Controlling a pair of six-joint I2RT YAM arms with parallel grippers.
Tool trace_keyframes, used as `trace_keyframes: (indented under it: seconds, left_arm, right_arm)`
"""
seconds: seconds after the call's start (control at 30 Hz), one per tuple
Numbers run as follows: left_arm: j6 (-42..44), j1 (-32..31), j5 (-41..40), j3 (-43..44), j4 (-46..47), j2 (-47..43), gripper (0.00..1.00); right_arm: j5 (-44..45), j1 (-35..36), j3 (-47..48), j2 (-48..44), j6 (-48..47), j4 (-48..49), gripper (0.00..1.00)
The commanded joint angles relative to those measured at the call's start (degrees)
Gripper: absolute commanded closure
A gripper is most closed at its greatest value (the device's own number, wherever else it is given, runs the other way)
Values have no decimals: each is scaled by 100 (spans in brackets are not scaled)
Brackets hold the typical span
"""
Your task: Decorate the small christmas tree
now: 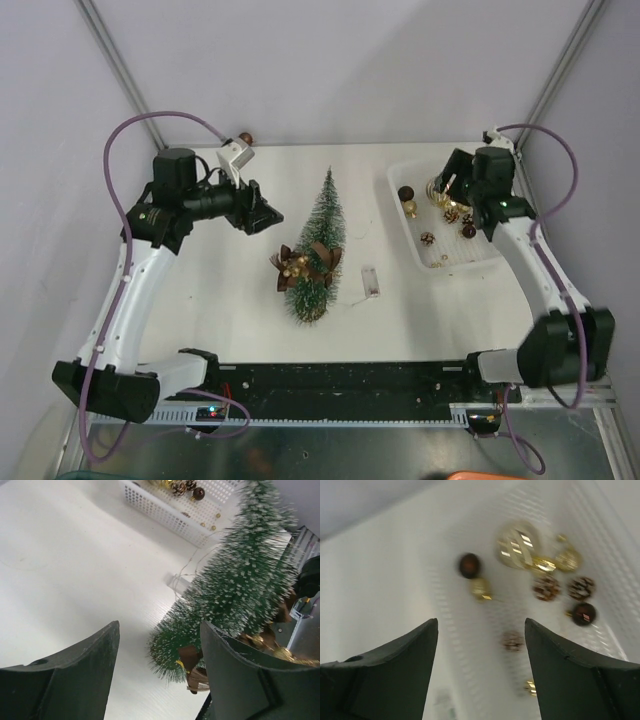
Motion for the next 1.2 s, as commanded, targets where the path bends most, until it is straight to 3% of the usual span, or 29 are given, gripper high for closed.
trace_keyframes:
  seconds: [0.0, 0.13, 0.4, 0.6, 0.83, 1.07, 1.17]
  left_arm:
    - [32, 38, -270, -32, -157, 244, 30]
    - [145, 37, -278, -153, -171, 396, 31]
    - [361, 39, -299, -326, -173, 446, 33]
    - [399, 39, -191, -384, -168, 470, 33]
    - [412, 39, -109, -388, -172, 469, 33]
    - [419, 35, -127, -320, -168, 477, 33]
    - [459, 39, -145, -320, -173, 430, 33]
  right_arm:
    - [1732, -171, 166, 962, -212, -572, 26]
    - [1985, -322, 369, 1891, -209, -481, 27]
    - [1882, -507, 660, 2850, -173, -220, 32]
    - [1798, -459, 819, 3172, -230, -40, 33]
    - [1798, -393, 1262, 3459, -394, -377, 33]
    - [1842, -310, 1746, 3686, -488, -972, 43]
    - [1773, -277, 1621, 3595, -450, -1128, 41]
